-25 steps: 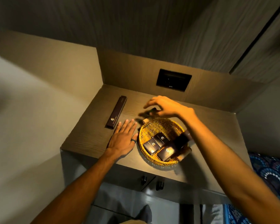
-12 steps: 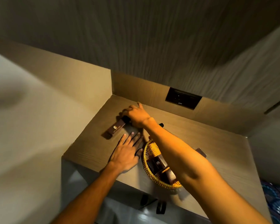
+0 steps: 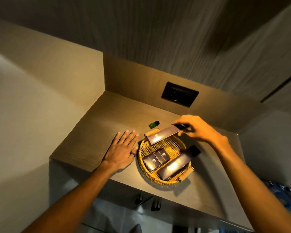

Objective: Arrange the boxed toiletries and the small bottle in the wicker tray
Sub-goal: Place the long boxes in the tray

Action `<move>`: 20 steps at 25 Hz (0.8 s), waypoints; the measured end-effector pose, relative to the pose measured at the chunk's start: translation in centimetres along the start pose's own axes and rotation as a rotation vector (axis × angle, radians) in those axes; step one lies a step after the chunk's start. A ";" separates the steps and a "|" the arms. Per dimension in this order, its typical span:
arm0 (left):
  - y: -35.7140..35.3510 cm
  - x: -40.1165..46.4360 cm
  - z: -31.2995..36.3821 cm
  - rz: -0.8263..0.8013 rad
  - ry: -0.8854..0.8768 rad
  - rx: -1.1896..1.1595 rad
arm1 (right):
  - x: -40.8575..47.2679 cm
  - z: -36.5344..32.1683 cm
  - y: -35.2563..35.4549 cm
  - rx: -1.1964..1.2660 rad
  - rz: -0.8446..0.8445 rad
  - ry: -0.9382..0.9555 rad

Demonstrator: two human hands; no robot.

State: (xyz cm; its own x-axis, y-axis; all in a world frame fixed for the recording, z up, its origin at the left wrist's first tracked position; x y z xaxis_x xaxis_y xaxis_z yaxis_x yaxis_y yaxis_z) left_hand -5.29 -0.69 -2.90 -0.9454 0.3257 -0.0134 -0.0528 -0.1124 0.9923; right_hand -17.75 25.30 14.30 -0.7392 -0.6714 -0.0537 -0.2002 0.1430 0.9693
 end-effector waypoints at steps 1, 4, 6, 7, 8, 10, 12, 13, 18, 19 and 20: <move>-0.1 0.0 0.0 -0.003 0.005 0.000 | -0.6 0.6 -1.0 -0.002 -0.042 -0.033; 0.1 -0.1 0.0 -0.001 0.011 -0.019 | -0.6 1.0 -3.6 0.001 -0.091 -0.105; 0.2 -0.2 0.2 0.000 0.012 -0.035 | 0.0 0.8 -4.8 0.005 -0.075 -0.131; 0.2 -0.2 0.2 0.001 0.013 -0.038 | 0.3 0.6 -5.2 0.010 -0.066 -0.129; 0.3 -0.2 0.2 0.001 0.014 -0.042 | 0.5 0.4 -5.4 0.016 -0.064 -0.121; 0.4 -0.2 0.2 -0.005 0.015 -0.051 | 1.0 -0.1 -5.6 0.030 -0.067 -0.099; 0.5 -0.2 0.2 -0.013 0.014 -0.050 | 1.4 -0.1 -5.7 0.052 -0.064 -0.115; 0.5 -0.2 0.3 -0.014 0.013 -0.047 | 1.5 0.0 -5.7 0.057 -0.054 -0.128; 0.9 -0.2 0.3 -0.009 0.012 -0.051 | 1.6 0.4 -5.2 0.095 -0.084 -0.154; 0.9 -0.3 0.4 -0.011 0.009 -0.051 | 1.5 0.6 -5.0 0.121 -0.102 -0.170; 0.9 -0.3 0.5 -0.012 0.008 -0.051 | 1.5 0.7 -4.5 0.153 -0.096 -0.178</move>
State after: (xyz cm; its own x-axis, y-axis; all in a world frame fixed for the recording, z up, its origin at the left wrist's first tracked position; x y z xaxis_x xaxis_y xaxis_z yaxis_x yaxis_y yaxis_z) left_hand -4.92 -0.39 -1.89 -0.9470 0.3202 -0.0261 -0.0799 -0.1561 0.9845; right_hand -18.36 24.16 9.67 -0.8106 -0.5509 -0.1984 -0.3604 0.2023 0.9106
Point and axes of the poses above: each hand's wrist, its own x-axis towards the middle knuckle, its own y-axis out of the back of the hand, z = x × y, the point moved 4 cm from there along x, towards the middle knuckle, and after that the axes turned 11 degrees about -y, right-handed, at the moved point
